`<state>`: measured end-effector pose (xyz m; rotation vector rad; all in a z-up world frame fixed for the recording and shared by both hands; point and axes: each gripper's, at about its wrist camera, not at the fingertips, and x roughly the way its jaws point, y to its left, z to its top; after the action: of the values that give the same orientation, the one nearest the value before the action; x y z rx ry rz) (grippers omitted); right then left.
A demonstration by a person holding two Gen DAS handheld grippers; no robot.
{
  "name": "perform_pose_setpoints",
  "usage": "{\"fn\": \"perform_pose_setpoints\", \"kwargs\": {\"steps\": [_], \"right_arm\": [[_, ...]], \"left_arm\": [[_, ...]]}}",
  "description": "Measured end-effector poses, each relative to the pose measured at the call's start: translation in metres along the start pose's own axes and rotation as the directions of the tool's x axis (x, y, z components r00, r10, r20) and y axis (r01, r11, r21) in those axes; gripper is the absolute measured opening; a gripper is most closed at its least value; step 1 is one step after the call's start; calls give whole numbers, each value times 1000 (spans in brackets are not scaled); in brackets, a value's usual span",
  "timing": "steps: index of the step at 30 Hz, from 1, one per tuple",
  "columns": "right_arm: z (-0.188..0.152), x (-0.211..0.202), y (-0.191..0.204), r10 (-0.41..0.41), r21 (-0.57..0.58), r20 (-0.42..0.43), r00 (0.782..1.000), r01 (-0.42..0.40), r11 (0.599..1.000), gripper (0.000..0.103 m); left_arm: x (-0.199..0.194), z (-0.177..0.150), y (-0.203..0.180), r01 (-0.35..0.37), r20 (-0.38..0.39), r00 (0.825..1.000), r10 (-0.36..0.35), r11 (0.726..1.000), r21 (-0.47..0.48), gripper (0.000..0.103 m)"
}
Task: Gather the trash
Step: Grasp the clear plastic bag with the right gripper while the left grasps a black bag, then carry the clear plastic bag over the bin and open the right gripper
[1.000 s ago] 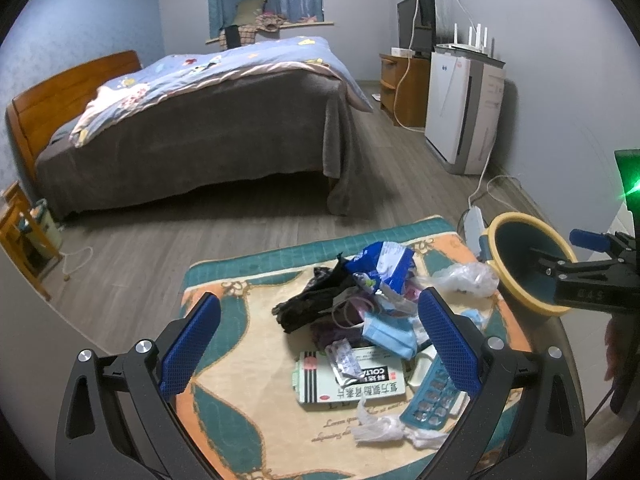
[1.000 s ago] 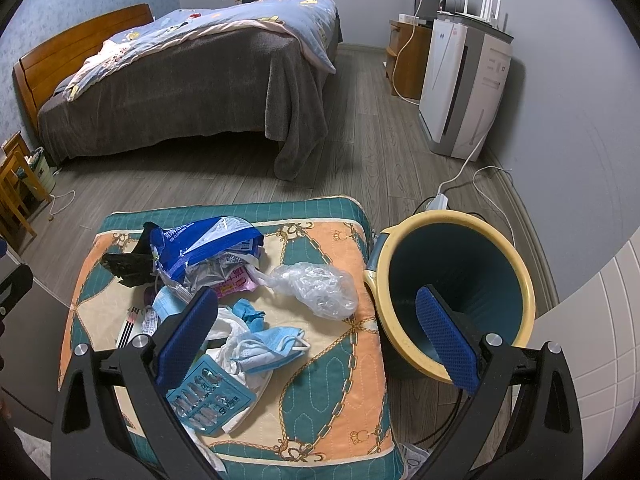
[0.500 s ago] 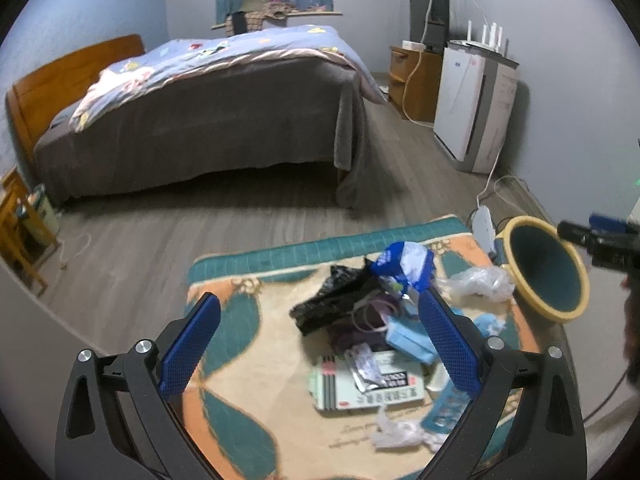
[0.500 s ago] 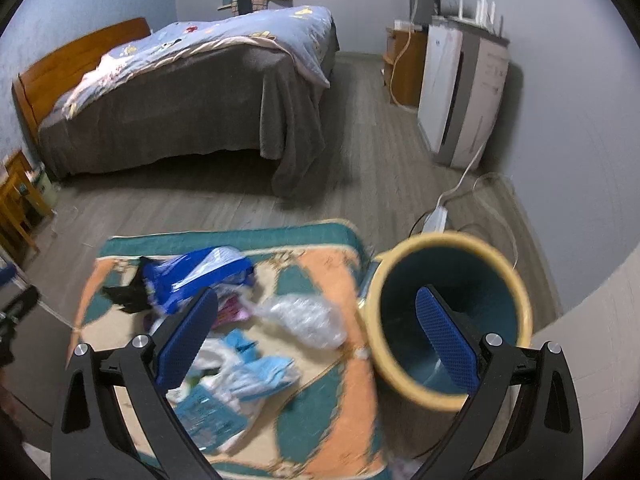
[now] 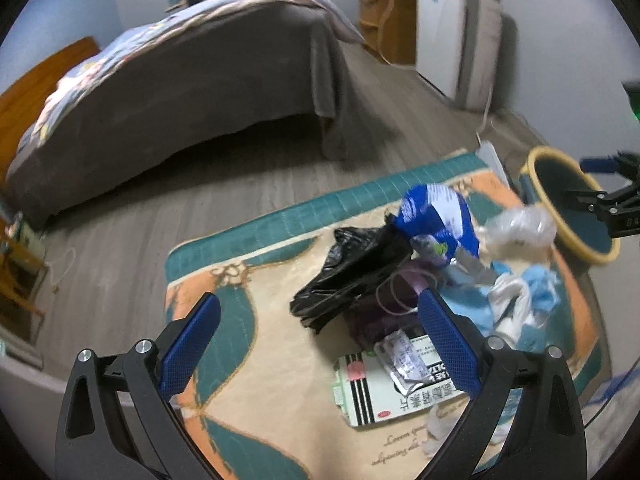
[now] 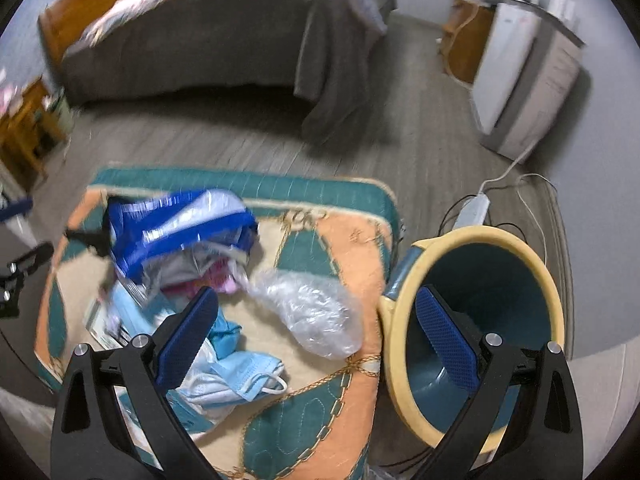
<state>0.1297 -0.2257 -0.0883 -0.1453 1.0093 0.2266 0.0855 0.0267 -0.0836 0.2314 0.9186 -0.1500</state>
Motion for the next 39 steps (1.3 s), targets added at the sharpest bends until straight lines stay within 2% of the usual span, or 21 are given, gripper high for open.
{"fn": "perform_pose_setpoints", "kwargs": {"steps": [4,6,7,10,11,12,13,15,16,17,20,26,32,36,39], "right_arm": [[-7,34,9,-50,-88,-102,993,41,995,97],[-11,50,12,-60,-113,-142,988,44,993,96],[-12,57,12,-74,-126,-158,985,54,991,95],[-19,73,15,-88,-146,-210,974,58,988,85],[-21,77,16,-81,-147,-234,969,47,988,76],[-22,79,17,-77,-150,-246,966,40,988,68],[-22,81,18,-79,-156,-246,966,41,987,64],[-23,80,19,-73,-158,-255,964,33,987,43],[-22,81,17,-70,-152,-254,965,31,988,41],[-22,78,17,-56,-141,-258,964,20,990,34],[-21,68,20,-44,-145,-252,967,8,989,29],[-22,33,28,-27,-128,-216,976,-1,992,26],[-16,-9,17,6,-60,-149,989,-15,998,26],[-11,-42,1,34,27,-81,996,-32,999,26],[-12,-63,-20,39,90,-31,999,-36,995,26]], "left_arm": [[23,4,-9,-10,-24,1000,11,998,55,95],[33,3,-11,9,-48,999,-5,998,64,94],[37,2,-13,12,-58,998,-7,997,75,90],[53,-1,-18,35,-124,992,-21,993,111,66],[56,-2,-19,42,-140,990,-25,992,118,57],[60,-5,-20,48,-161,987,-27,991,128,54],[61,-6,-21,52,-169,985,-29,990,134,47],[63,-9,-22,49,-178,984,-22,987,152,34],[62,-10,-22,52,-178,984,-23,986,157,25],[60,-11,-21,54,-178,984,-25,986,160,20],[52,-12,-20,56,-171,985,-26,984,169,8],[23,-14,-5,51,-115,993,-37,991,125,5],[-20,-11,11,61,-18,998,-60,997,54,5],[-49,0,4,81,74,994,-84,996,46,5],[-65,13,-10,115,140,983,-120,992,41,5]]}}
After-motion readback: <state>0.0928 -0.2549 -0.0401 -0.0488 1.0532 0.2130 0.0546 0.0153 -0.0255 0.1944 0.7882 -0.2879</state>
